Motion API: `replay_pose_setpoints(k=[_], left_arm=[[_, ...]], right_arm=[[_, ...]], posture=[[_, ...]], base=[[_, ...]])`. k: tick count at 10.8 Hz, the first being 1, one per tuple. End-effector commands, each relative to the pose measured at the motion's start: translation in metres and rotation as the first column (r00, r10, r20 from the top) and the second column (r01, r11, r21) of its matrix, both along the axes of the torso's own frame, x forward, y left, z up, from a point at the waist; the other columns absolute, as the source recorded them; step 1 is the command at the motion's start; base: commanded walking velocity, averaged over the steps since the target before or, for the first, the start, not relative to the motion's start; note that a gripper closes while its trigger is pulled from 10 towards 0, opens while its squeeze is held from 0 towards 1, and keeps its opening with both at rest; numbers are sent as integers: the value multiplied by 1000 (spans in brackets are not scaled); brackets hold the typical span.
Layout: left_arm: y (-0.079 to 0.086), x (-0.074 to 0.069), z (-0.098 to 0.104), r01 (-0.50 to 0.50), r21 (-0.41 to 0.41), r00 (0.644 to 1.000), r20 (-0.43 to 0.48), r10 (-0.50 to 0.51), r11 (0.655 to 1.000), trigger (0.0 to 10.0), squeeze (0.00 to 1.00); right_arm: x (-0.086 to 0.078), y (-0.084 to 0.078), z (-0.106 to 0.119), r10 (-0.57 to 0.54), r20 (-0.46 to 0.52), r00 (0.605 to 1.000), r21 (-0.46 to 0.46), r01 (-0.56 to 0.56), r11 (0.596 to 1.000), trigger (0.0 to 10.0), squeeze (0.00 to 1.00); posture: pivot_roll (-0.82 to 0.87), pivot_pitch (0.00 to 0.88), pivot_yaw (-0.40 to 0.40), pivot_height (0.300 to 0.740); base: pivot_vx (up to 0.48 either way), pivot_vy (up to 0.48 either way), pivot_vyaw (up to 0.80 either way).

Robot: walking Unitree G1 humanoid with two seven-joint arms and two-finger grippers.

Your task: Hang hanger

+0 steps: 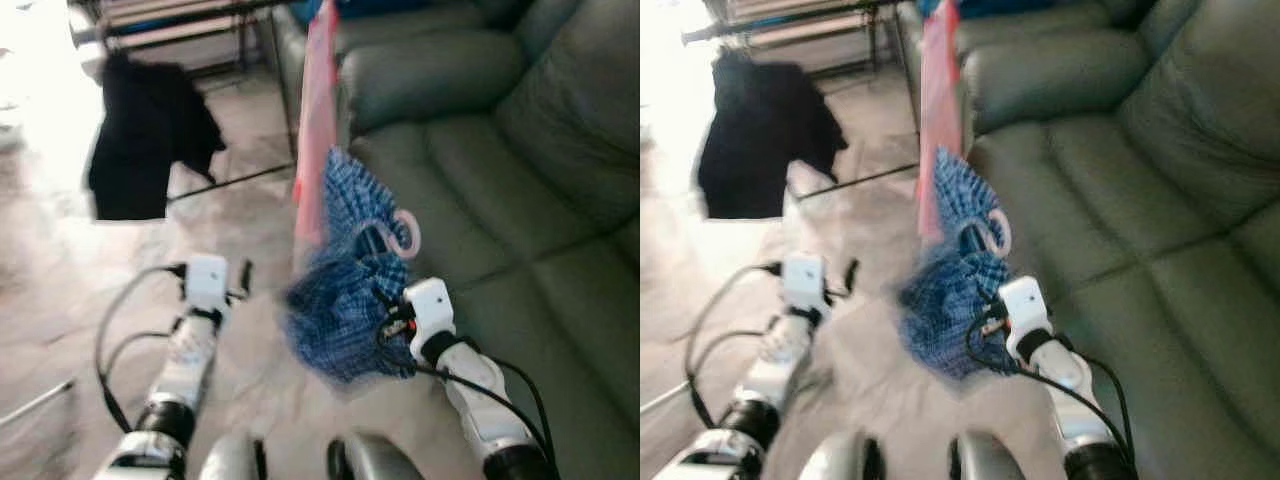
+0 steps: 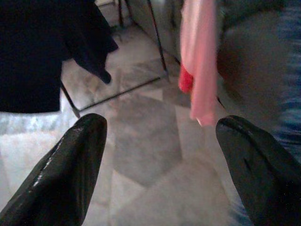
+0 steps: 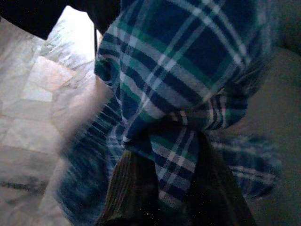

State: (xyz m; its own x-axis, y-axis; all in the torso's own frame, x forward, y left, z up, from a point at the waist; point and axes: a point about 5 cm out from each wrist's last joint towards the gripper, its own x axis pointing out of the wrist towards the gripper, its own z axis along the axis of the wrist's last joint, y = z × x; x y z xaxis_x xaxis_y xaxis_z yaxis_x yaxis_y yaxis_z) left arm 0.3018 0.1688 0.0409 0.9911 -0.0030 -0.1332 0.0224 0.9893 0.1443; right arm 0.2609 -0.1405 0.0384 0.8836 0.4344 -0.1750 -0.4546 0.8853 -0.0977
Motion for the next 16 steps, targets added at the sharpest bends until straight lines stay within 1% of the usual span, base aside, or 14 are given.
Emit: replay_pose_setpoints(k=[1, 2, 3, 4, 5, 6, 7, 8, 9, 10, 12, 13, 15, 16], left_arm=[[10, -5, -7, -40, 18, 999, -36, 41, 999, 10000, 0], [14, -7, -7, -48, 35, 998, -25, 49, 998, 10000, 0], [20, -12, -6, -57, 51, 998, -13, 58, 997, 10000, 0], [29, -23, -7, -56, 81, 998, -1, 56, 995, 10000, 0], [37, -34, -8, -61, 105, 998, 9, 61, 993, 10000, 0], [41, -40, -9, -80, 123, 997, 15, 79, 989, 10000, 0], [41, -51, -11, -103, 108, 995, 15, 102, 989, 10000, 0], [34, -60, -12, -66, 32, 998, 1, 66, 997, 10000, 0], [37, -65, -12, -114, 76, 993, 14, 113, 991, 10000, 0], [42, -69, -11, -184, 89, 983, 14, 184, 979, 10000, 0], [39, -71, -9, -166, 100, 986, 22, 165, 981, 10000, 0], [35, -66, -8, -137, 90, 990, 20, 136, 986, 10000, 0], [31, -62, -6, -92, 77, 996, 1, 93, 993, 10000, 0], [28, -61, -4, -49, 65, 999, 7, 49, 997, 10000, 0]], right_arm=[[1, 8, 1, 15, 7, 1000, 4, -15, 1000, 10000, 0], [0, 3, 3, -5, 24, 1000, -9, 5, 1000, 10000, 0], [-1, -7, 8, -40, 34, 999, 9, 39, 999, 10000, 0], [-3, -17, 9, -46, 18, 999, -2, 46, 999, 10000, 0], [-6, -23, 10, -9, 1, 1000, -31, 9, 999, 10000, 0], [-8, -23, 12, 35, 5, 999, -38, -35, 999, 10000, 0], [-11, -22, 16, 42, 35, 998, -55, -40, 998, 10000, 0], [-12, -23, 14, -17, 14, 1000, -2, 17, 1000, 10000, 0], [-5, -27, 18, -149, 27, 988, 69, 147, 987, 10000, 0], [-3, -31, 19, -256, 23, 966, 114, 252, 961, 10000, 0], [-7, -30, 12, -333, 8, 943, 120, 330, 936, 10000, 0], [-5, -33, 11, -375, 8, 927, 108, 372, 922, 10000, 0], [-1, -47, 5, -437, -17, 899, 75, 437, 896, 10000, 0], [2, -55, 3, -474, -37, 880, 73, 475, 877, 10000, 0]], posture=[[-73, 148, -46, 740], [-69, 141, -47, 740], [-64, 135, -43, 740], [-53, 129, -34, 740], [-48, 130, -33, 740], [-37, 133, -38, 740], [-25, 135, -44, 740], [-20, 134, -44, 740], [0, 132, -46, 740], [7, 133, -43, 740], [1, 129, -41, 740], [-7, 122, -38, 740], [-11, 120, -37, 740], [-14, 123, -38, 740]], base=[[334, 345, 0], [326, 352, 0], [244, 412, 0], [240, 416, 0], [0, 420, 0], [0, 0, 0], [0, 0, 800], [0, 0, 800], [0, 0, 800], [0, 0, 800], [0, 0, 800], [0, 0, 0], [0, 0, 0], [0, 0, 0]])
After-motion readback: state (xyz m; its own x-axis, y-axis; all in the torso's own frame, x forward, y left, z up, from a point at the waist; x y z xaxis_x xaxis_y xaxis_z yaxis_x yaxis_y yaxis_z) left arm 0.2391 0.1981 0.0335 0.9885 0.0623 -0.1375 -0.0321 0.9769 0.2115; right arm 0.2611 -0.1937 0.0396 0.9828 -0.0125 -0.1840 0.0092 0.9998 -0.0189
